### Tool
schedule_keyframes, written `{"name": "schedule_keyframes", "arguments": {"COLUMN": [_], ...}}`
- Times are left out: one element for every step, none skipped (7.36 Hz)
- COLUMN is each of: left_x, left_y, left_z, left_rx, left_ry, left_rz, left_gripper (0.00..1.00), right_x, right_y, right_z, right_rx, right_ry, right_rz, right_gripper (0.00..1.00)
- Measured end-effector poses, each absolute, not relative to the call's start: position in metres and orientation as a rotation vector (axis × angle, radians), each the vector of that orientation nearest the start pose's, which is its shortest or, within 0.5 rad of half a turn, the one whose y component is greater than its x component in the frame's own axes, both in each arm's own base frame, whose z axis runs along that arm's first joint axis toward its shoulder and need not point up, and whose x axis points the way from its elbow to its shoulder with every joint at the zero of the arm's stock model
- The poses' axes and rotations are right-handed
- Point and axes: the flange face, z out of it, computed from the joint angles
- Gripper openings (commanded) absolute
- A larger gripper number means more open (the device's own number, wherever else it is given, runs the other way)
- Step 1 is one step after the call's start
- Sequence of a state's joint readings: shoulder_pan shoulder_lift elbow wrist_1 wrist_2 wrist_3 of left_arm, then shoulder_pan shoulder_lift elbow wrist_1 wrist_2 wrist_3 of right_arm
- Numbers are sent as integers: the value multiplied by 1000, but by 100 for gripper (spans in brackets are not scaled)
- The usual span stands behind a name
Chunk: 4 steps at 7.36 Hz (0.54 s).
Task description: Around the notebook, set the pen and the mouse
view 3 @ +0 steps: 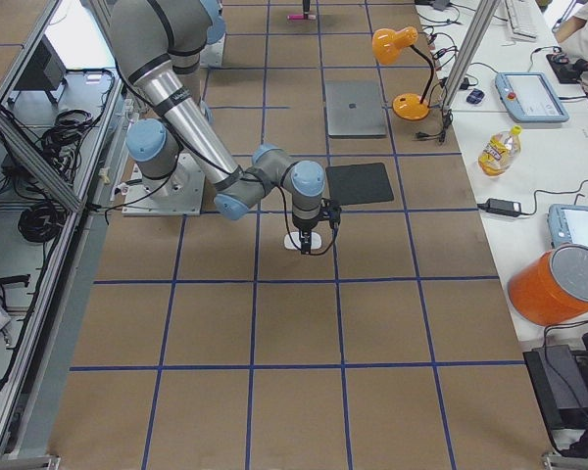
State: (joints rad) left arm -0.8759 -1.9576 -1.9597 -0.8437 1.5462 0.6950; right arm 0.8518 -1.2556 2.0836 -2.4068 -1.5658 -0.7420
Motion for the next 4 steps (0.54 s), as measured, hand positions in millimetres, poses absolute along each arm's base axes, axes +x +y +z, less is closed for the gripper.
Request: {"name": "schedule_keyframes", "arguments": {"left_x": [239,240,240,240], "left_y": [-499,-499,-499,-499], "left_z": [175,175,174,174], "left_rx": [2,3,5,6], "left_ry": [3187,3185,3184,3184], "left_rz": [27,24,23,24], "left_gripper": [49,49,49,41], "right_x": [-227,-227,-227,-227], "right_y": [-463,-463,-463,-463], "right_z": [176,175,175,175], "right_rx": [-39,-40,-41,-41], "right_ry": [3138,3136,3134,3133], "right_rz": [-17,-18,-18,-16], "right_gripper": [78,61,60,58]}}
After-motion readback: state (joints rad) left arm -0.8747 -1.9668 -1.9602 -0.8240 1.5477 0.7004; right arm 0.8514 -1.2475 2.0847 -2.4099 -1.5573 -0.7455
